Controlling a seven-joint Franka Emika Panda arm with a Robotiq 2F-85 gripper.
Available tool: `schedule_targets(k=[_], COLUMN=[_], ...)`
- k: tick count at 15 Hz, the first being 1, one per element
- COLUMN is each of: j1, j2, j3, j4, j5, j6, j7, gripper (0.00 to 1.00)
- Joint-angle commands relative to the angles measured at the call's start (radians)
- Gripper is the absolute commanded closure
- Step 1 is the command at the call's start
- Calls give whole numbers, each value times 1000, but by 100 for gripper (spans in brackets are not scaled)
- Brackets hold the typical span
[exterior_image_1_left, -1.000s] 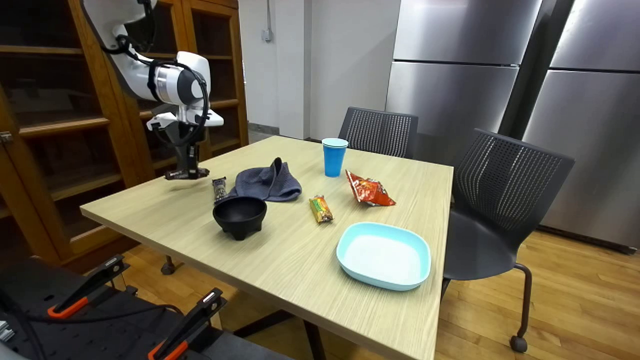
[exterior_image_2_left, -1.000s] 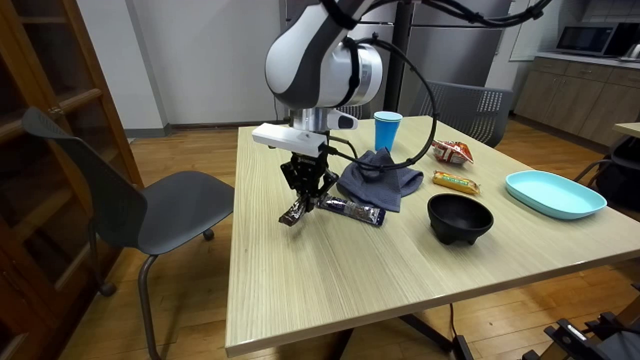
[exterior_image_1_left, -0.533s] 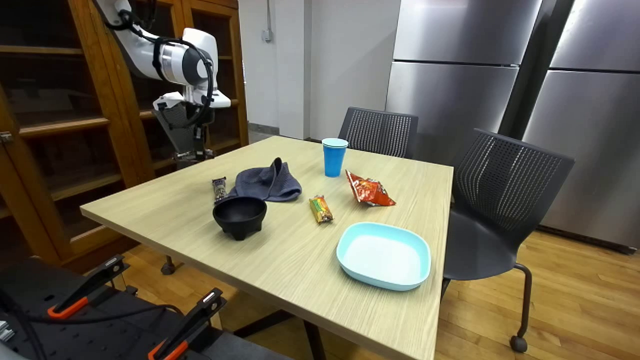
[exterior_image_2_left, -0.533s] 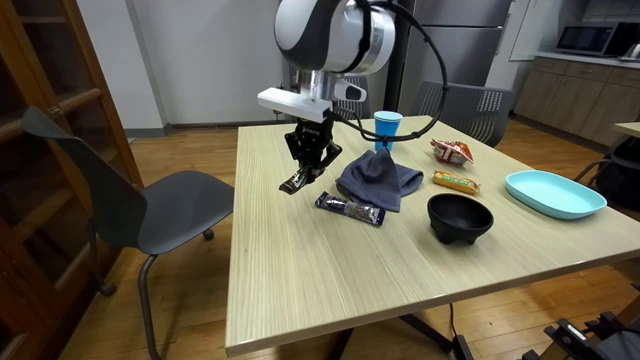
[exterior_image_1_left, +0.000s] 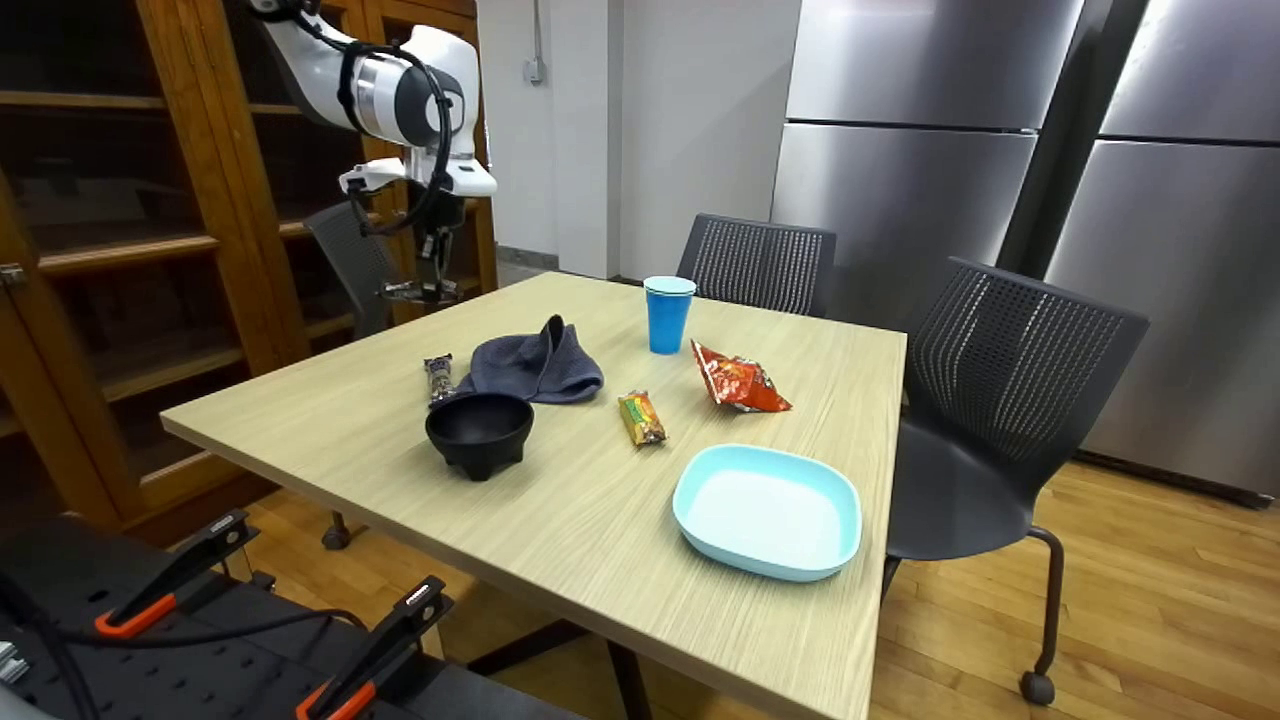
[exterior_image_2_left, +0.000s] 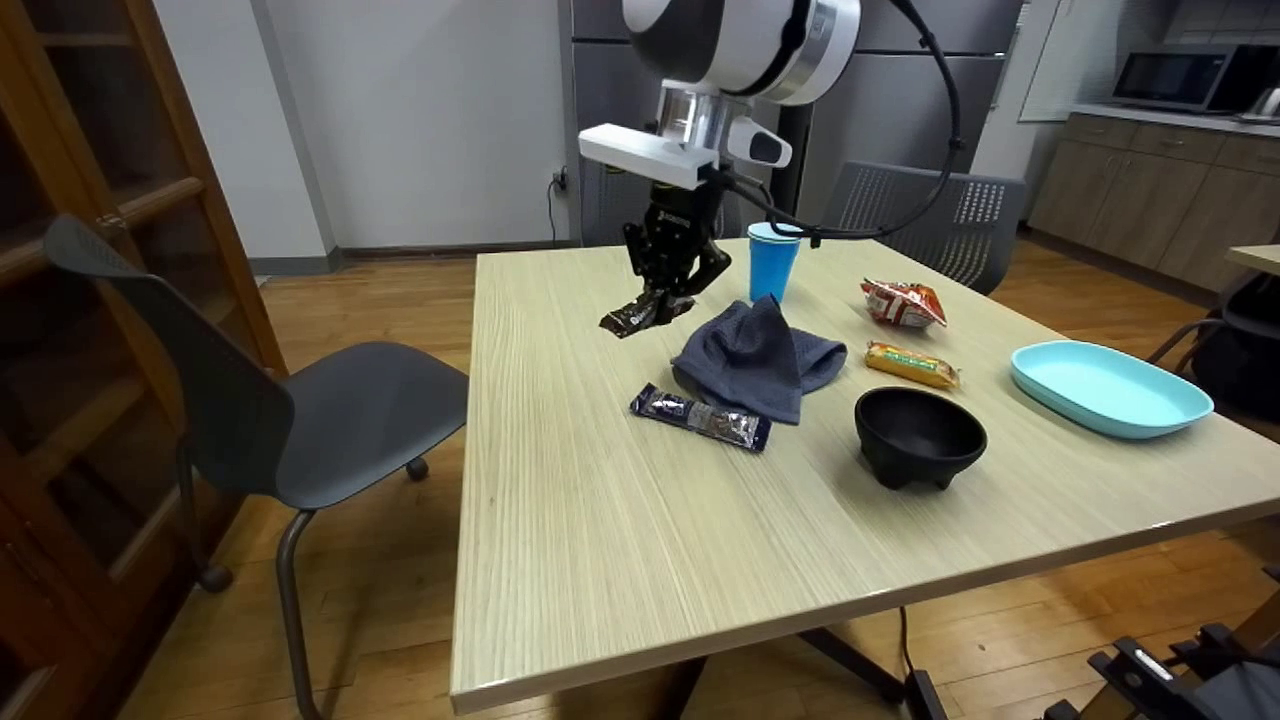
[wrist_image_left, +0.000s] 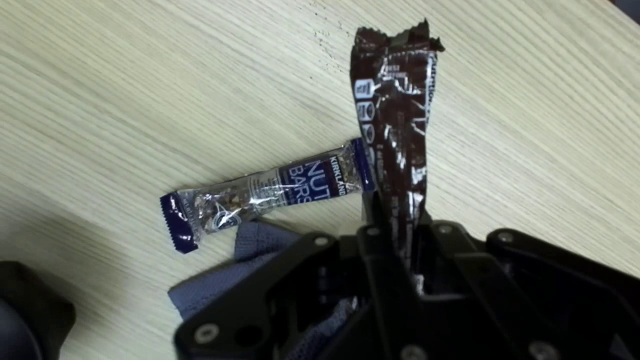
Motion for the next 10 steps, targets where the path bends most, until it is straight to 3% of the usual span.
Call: schedule_targets(k=[1,10], j1=[-44,-153], j2=[-82,-183], j3=[11,-10], j4=[-92,-254], j5=[55,189], j6=[20,89], j7=[3,-1], gripper=[97,97])
